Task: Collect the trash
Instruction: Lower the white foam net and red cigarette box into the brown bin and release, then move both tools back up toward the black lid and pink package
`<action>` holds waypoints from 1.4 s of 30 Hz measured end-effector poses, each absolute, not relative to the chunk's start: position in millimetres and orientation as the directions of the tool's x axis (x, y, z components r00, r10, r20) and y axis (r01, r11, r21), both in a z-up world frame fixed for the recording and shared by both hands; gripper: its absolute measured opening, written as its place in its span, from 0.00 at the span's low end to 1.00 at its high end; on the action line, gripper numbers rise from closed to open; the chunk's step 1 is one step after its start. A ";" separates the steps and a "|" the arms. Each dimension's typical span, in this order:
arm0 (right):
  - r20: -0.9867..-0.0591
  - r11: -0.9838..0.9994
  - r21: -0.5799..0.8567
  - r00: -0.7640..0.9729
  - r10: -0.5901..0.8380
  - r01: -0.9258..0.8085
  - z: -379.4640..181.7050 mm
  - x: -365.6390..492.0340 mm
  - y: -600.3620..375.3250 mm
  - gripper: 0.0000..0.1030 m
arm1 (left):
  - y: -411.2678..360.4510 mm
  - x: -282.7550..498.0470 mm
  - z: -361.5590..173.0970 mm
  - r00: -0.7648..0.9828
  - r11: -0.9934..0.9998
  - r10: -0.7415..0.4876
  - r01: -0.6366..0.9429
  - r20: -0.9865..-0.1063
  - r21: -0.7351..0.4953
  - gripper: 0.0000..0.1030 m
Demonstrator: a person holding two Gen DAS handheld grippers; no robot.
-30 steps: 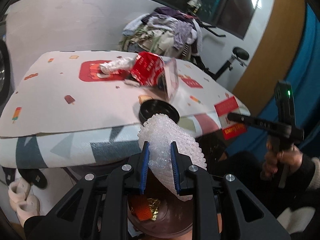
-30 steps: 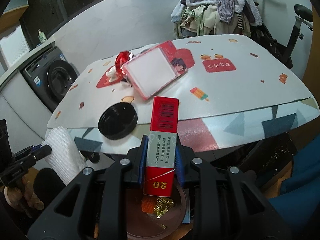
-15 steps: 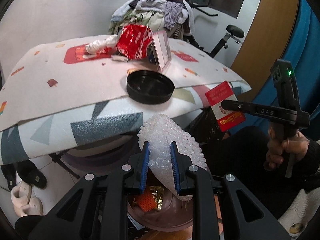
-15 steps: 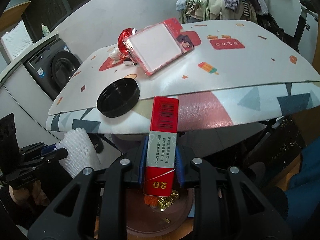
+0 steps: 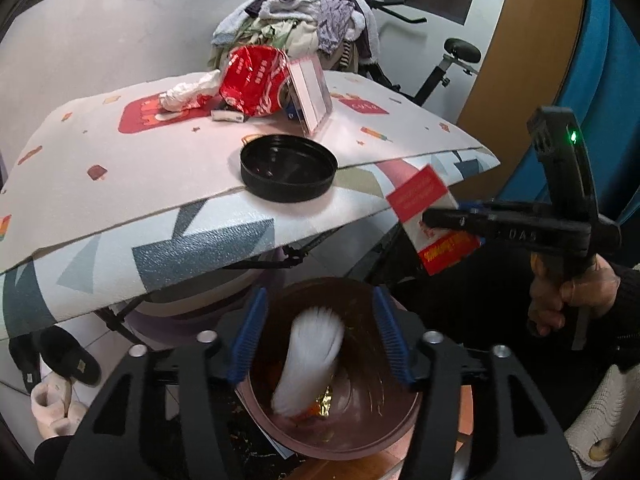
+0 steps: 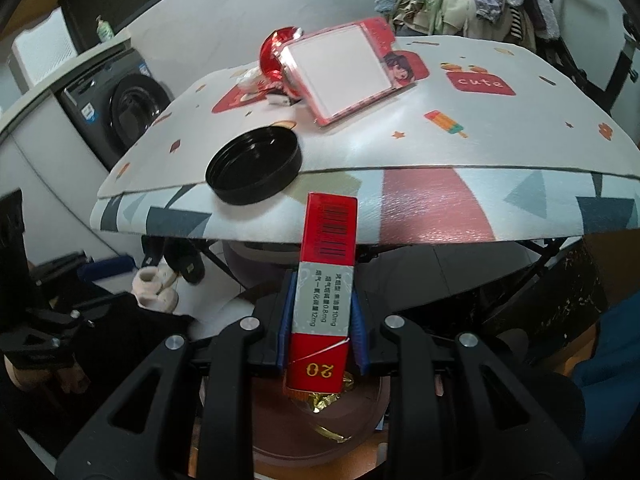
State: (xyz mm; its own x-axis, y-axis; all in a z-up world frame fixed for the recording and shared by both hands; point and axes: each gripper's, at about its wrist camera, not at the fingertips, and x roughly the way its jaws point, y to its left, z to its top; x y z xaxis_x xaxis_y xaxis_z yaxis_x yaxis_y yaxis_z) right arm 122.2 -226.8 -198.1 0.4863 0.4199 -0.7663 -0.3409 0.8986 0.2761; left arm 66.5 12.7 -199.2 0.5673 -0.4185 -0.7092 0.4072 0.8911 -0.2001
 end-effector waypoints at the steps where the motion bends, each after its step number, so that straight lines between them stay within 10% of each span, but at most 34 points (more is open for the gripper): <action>1: -0.773 0.897 0.269 0.476 0.419 -0.351 -200.0 122.3 -223.7 0.27 | 14.1 65.7 -197.5 0.578 0.895 -0.413 0.399 -0.704 -0.197 0.64; 8: -0.813 0.888 0.225 0.425 0.398 -0.401 -211.1 121.5 -206.6 0.27 | 21.6 48.2 -176.9 0.714 0.947 -0.289 0.310 -0.638 -0.083 0.93; 28: -0.844 0.884 0.209 0.379 0.379 -0.417 -221.0 122.8 -197.6 0.29 | 47.4 53.1 -177.0 0.728 0.971 -0.236 0.199 -0.644 -0.130 0.94; 33: -0.849 0.883 0.205 0.372 0.375 -0.422 -222.4 123.3 -195.6 0.86 | 47.1 54.1 -179.1 0.724 0.973 -0.229 0.195 -0.651 -0.125 0.94; 42: -0.869 0.908 0.165 0.379 0.318 -0.386 -226.5 126.7 -196.5 0.94 | 48.0 56.2 -181.2 0.717 0.974 -0.225 0.188 -0.659 -0.128 0.94</action>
